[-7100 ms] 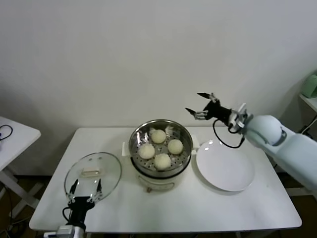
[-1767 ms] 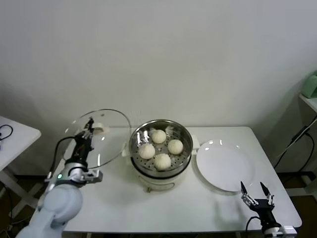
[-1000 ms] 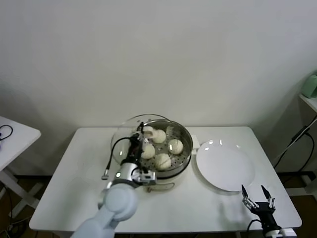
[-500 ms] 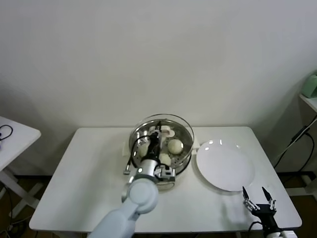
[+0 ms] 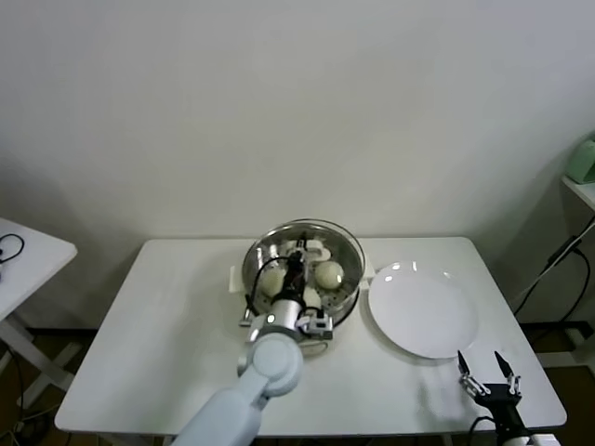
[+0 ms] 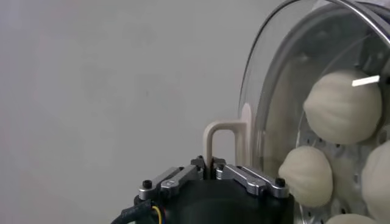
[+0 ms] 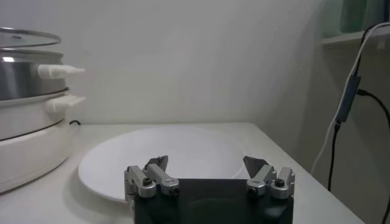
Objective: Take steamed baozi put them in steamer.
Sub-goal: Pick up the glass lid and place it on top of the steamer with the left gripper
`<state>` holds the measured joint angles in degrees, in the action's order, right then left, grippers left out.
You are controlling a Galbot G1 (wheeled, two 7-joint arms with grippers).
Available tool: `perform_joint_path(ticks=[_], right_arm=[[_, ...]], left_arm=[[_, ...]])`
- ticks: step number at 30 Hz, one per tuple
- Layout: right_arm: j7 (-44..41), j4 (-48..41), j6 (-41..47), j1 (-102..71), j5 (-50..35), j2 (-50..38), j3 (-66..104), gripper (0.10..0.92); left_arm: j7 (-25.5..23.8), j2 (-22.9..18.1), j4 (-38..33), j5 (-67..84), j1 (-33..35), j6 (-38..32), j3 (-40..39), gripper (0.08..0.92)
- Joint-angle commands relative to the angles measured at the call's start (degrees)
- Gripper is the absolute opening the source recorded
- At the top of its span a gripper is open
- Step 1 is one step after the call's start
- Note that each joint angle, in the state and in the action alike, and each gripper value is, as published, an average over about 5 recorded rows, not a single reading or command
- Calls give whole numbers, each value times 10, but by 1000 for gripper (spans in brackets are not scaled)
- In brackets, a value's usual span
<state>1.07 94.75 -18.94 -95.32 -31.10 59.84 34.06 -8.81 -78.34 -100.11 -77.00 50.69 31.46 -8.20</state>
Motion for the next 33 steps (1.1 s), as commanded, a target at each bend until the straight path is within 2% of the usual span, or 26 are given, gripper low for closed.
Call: perform_joint_path(ticks=[1, 33], right_arm=[[0, -2, -2, 0, -1, 1, 0, 823], [-2, -4, -1, 4, 0, 3, -3, 823]], left_arm=[[5, 6, 20, -3, -5, -4, 2, 150], [-8, 9, 14, -4, 1, 7, 7, 150]])
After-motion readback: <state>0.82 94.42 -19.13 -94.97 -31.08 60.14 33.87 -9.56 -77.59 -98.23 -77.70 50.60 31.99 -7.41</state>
